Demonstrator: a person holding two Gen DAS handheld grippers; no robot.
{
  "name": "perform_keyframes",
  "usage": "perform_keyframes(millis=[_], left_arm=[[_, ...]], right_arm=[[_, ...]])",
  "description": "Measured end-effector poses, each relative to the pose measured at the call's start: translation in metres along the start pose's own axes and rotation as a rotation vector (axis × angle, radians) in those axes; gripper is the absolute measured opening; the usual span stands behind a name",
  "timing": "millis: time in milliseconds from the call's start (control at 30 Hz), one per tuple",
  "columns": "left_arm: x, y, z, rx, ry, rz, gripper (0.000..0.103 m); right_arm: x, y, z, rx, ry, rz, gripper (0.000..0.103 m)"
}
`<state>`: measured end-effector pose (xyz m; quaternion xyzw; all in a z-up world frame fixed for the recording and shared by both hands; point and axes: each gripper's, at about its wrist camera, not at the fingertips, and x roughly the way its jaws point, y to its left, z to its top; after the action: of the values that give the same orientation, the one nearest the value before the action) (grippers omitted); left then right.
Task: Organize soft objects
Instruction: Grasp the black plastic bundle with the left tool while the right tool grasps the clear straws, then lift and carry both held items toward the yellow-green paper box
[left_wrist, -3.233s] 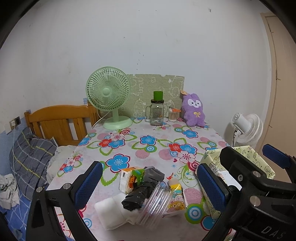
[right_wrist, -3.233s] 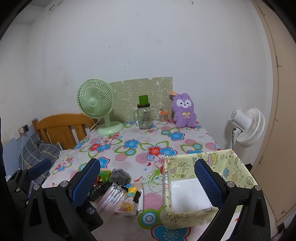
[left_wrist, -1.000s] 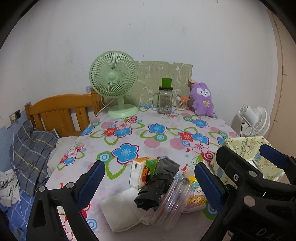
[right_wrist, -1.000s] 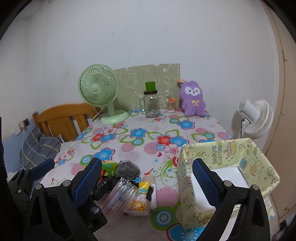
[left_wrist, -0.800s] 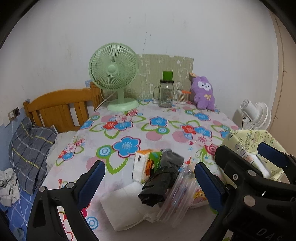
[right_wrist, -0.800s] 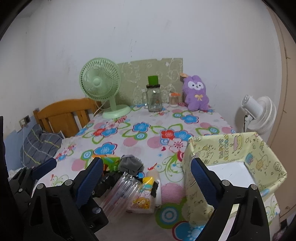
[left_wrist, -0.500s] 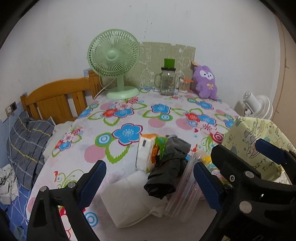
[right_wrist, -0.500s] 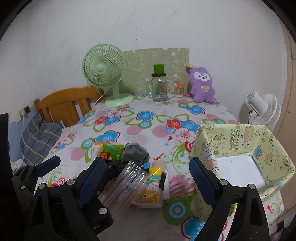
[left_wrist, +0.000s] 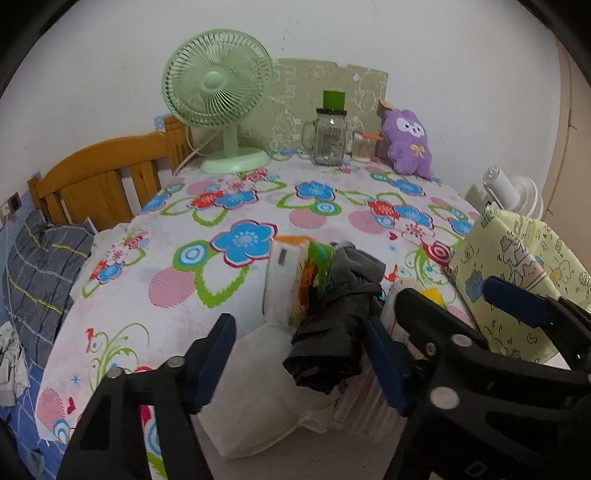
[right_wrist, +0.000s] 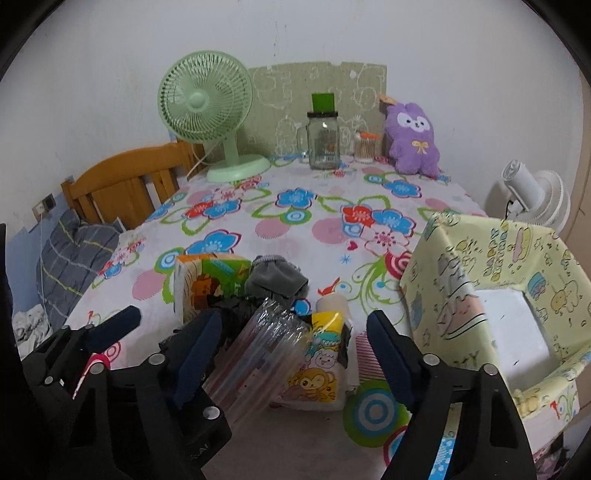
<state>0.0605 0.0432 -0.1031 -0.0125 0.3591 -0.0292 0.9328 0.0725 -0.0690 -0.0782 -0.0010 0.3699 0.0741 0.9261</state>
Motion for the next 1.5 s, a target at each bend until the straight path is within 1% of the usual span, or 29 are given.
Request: perform_keyframes(millis=[33, 100, 167, 233, 300, 400, 467, 500, 567, 600, 733, 1000, 1133, 1500], left_arm=[[0.002, 0.0, 0.0, 0.002, 0.008, -0.002, 0.065], [0.005, -0.001, -0.002, 0.005, 0.024, -0.011, 0.057], [0.008, -0.002, -0.003, 0.007, 0.039, -0.02, 0.052], [0.011, -0.002, -0.005, 0.002, 0.052, -0.033, 0.048], [0.013, -0.002, -0.006, 0.0, 0.061, -0.034, 0.043], [0.015, -0.002, -0.007, 0.003, 0.062, -0.034, 0.04], [0.019, -0.002, -0.007, 0.003, 0.062, -0.037, 0.038], [0.02, -0.002, -0.007, 0.002, 0.063, -0.04, 0.038], [0.021, -0.002, -0.007, 0.002, 0.064, -0.045, 0.035], [0.021, -0.002, -0.006, 0.002, 0.065, -0.045, 0.034], [0.019, -0.002, -0.005, 0.0, 0.063, -0.049, 0.032], [0.008, -0.004, 0.003, 0.003, 0.042, -0.05, 0.028], [0.001, -0.005, 0.007, -0.006, 0.026, -0.06, 0.027], [-0.02, -0.014, 0.023, 0.003, -0.015, -0.046, 0.027]], right_arm=[[0.002, 0.001, -0.001, -0.001, 0.009, 0.003, 0.078], [0.008, 0.002, -0.003, 0.005, 0.03, 0.01, 0.077], [0.013, 0.003, -0.004, 0.011, 0.049, 0.017, 0.073], [0.017, 0.004, -0.005, 0.014, 0.065, 0.016, 0.066], [0.023, 0.004, -0.006, 0.025, 0.088, 0.02, 0.063], [0.031, 0.003, -0.006, 0.036, 0.112, 0.028, 0.055], [0.033, 0.003, -0.006, 0.041, 0.117, 0.033, 0.052], [0.035, 0.004, -0.006, 0.039, 0.118, 0.032, 0.048], [0.035, 0.004, -0.006, 0.039, 0.116, 0.029, 0.037], [0.036, 0.004, -0.005, 0.041, 0.119, 0.036, 0.034], [0.039, 0.004, -0.003, 0.045, 0.117, 0.044, 0.025], [0.032, 0.005, 0.005, 0.035, 0.095, 0.042, 0.02], [0.023, 0.005, 0.009, 0.025, 0.066, 0.044, 0.018], [0.001, -0.001, 0.024, 0.026, 0.023, 0.05, 0.017]])
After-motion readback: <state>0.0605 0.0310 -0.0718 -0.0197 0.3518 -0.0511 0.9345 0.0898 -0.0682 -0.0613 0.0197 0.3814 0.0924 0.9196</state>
